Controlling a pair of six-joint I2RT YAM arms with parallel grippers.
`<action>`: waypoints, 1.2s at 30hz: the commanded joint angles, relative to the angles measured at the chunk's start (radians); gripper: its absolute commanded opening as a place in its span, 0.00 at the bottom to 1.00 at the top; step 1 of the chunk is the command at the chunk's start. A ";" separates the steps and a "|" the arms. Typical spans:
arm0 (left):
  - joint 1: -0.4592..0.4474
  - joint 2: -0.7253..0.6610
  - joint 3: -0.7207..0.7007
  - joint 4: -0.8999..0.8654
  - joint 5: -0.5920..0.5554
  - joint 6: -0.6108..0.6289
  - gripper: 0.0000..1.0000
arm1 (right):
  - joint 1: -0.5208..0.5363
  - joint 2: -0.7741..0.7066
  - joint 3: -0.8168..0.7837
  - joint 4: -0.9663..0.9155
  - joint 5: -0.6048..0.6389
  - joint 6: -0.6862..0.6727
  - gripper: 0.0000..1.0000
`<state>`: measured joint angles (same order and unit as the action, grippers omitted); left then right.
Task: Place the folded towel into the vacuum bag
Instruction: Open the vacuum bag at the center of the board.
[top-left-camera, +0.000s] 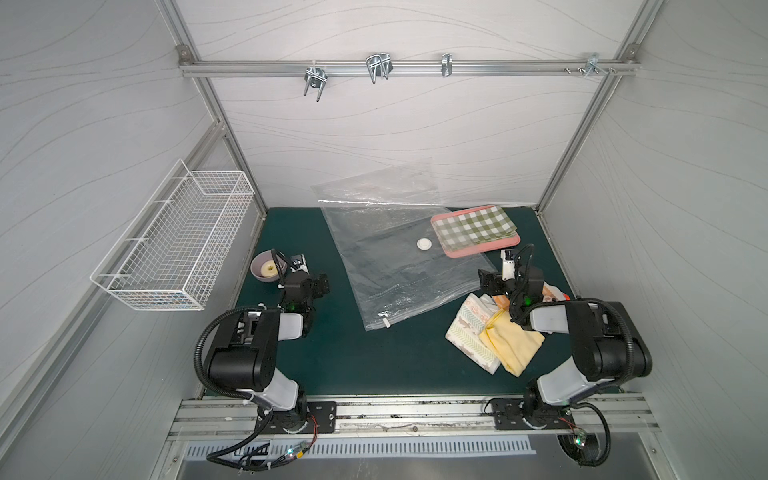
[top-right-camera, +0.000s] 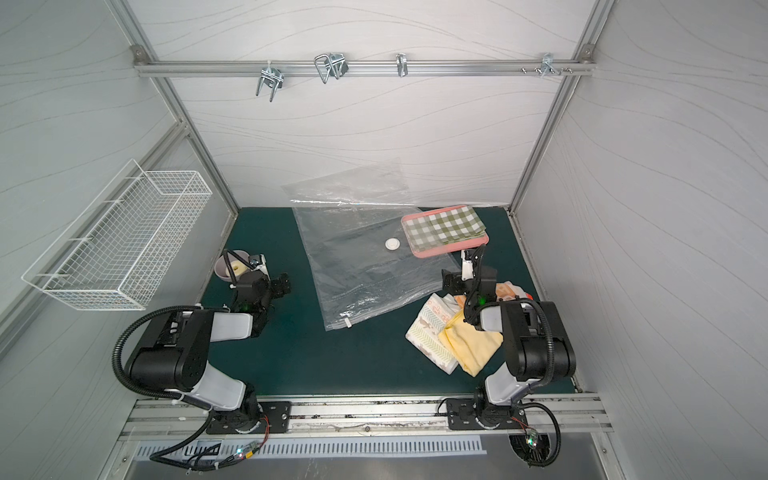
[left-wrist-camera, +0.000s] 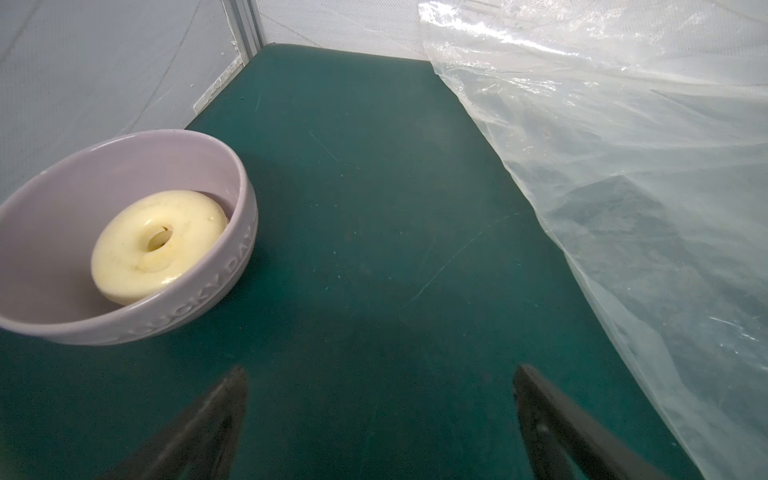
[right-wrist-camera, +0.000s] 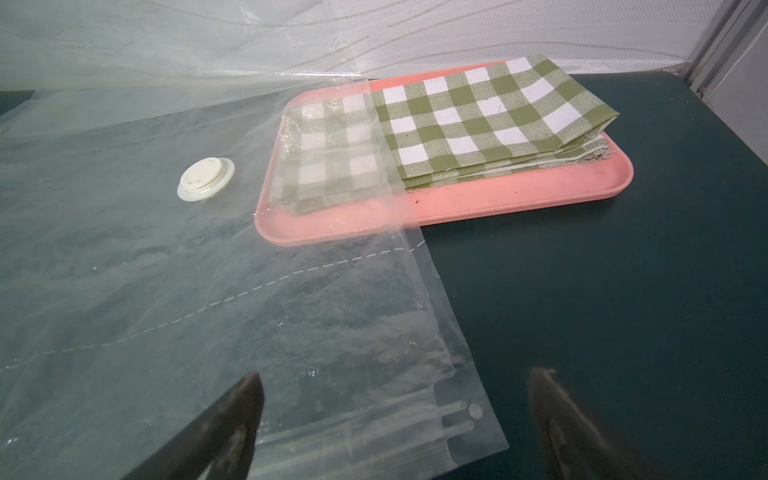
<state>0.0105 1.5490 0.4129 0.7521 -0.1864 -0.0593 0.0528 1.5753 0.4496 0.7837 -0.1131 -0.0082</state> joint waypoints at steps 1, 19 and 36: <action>-0.003 -0.006 0.026 0.038 0.005 0.012 1.00 | -0.004 0.011 0.009 0.005 -0.010 -0.006 0.99; -0.003 -0.007 0.023 0.038 0.005 0.012 1.00 | -0.004 0.009 0.009 0.002 -0.014 -0.011 0.99; -0.008 -0.085 0.287 -0.522 0.091 0.028 1.00 | 0.045 -0.178 0.277 -0.523 0.104 0.142 0.83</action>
<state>0.0097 1.5036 0.5217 0.5022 -0.1268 -0.0414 0.0662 1.4857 0.6292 0.4580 -0.0772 0.0376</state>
